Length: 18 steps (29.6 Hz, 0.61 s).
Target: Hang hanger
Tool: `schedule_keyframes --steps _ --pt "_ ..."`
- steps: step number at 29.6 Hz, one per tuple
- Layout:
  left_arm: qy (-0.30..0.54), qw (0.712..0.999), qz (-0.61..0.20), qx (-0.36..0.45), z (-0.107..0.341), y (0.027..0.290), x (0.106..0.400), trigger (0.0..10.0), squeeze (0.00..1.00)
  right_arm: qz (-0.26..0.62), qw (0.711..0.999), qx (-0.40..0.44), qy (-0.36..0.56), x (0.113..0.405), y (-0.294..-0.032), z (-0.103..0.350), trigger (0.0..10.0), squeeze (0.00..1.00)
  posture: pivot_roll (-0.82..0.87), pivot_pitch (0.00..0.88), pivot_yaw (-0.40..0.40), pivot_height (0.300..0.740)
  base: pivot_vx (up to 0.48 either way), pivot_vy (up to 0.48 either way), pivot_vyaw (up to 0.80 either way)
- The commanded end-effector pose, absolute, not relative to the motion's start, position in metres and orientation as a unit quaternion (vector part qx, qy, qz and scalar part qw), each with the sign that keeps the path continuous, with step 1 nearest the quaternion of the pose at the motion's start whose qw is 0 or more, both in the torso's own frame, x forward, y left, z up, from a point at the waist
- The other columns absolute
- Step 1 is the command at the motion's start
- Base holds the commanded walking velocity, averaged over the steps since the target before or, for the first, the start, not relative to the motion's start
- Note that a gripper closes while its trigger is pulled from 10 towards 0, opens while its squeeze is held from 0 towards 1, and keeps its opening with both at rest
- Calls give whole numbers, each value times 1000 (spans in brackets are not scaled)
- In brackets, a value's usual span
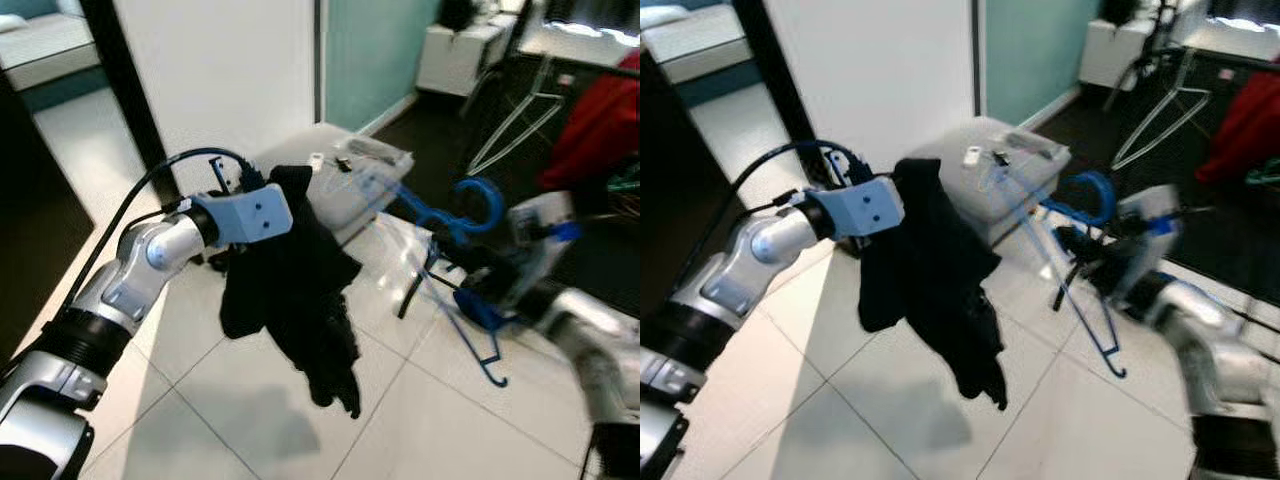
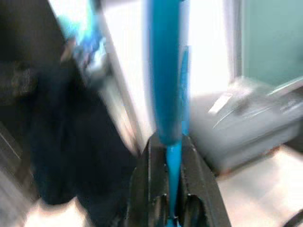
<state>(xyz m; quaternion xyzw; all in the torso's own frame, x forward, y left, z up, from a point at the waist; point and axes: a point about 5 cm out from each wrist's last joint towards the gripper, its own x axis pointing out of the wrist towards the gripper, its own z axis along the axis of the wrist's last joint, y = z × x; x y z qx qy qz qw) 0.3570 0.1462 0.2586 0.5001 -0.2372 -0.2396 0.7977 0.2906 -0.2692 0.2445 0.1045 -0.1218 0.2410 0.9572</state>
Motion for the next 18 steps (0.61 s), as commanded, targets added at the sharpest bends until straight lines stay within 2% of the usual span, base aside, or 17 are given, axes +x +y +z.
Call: schedule_keyframes --steps 1,2,4,5,7,11,15,18 --pt "-278 784 -226 507 283 147 356 10000 0 263 940 149 -155 284 -270 255 10000 0 -100 55 70 740 0 0 -800" --pt "-278 784 -226 507 283 147 356 10000 0 263 940 149 -155 284 -270 255 10000 0 -100 55 70 740 0 0 -800" --pt "-285 776 -231 513 294 148 357 10000 0 363 909 141 -147 265 -256 256 10000 0 -104 61 75 740 0 0 0" --pt "-285 776 -231 513 294 148 357 10000 0 363 909 141 -147 265 -256 256 10000 0 -104 61 75 740 0 0 0" --pt "-293 765 -233 525 305 151 358 10000 0 459 877 104 -98 244 -242 248 10000 0 -104 61 75 740 0 0 0" --pt "-309 745 -242 539 317 149 355 10000 0 505 861 59 -5 234 -236 234 10000 0 -110 65 74 740 0 0 0" --pt "-319 734 -246 547 322 148 354 10000 0 519 853 31 40 229 -233 230 10000 0 -111 63 68 740 0 0 0" --pt "-324 728 -249 551 325 148 354 10000 0 502 863 12 58 231 -236 231 10000 0 -116 64 65 740 0 0 0"
